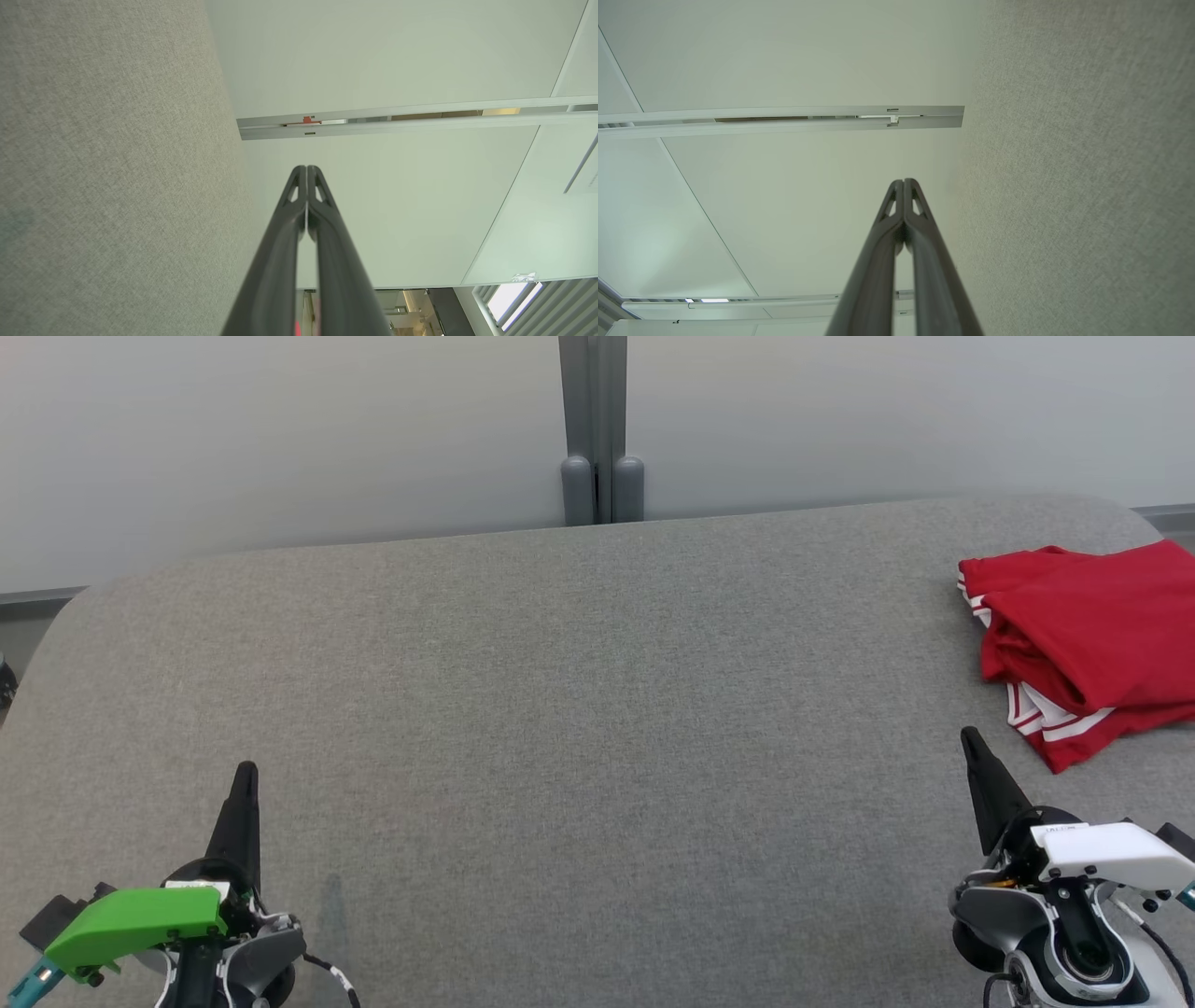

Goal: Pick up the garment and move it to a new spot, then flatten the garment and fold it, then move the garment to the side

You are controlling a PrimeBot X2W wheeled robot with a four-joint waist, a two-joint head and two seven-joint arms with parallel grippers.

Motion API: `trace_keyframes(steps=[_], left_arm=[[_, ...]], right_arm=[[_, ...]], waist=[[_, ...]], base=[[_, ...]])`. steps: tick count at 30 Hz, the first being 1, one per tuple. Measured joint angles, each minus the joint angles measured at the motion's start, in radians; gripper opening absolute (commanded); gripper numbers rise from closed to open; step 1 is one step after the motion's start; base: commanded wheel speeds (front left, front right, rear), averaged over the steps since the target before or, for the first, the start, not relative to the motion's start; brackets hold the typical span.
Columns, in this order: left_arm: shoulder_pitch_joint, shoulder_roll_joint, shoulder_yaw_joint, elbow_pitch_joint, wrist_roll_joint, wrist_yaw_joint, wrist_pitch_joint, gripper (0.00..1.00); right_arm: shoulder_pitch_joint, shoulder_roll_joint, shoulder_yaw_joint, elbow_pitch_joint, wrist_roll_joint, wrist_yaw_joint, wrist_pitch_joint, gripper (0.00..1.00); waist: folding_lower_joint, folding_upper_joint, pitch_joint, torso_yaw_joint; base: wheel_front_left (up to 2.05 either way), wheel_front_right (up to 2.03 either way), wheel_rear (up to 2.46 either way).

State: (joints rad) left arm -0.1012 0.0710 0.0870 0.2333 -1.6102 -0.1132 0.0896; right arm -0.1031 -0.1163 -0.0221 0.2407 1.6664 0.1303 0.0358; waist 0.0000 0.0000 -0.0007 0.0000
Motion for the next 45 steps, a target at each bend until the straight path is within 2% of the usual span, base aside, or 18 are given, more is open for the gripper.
trace_keyframes(steps=[45], left_arm=[[-0.004, -0.007, 0.009, 0.001, -0.019, -0.002, 0.007, 0.0]], right_arm=[[-0.005, 0.001, -0.002, 0.007, 0.023, 0.0, 0.007, 0.0]], waist=[[0.0, 0.0, 0.0, 0.0]], base=[[0.0, 0.0, 0.0]])
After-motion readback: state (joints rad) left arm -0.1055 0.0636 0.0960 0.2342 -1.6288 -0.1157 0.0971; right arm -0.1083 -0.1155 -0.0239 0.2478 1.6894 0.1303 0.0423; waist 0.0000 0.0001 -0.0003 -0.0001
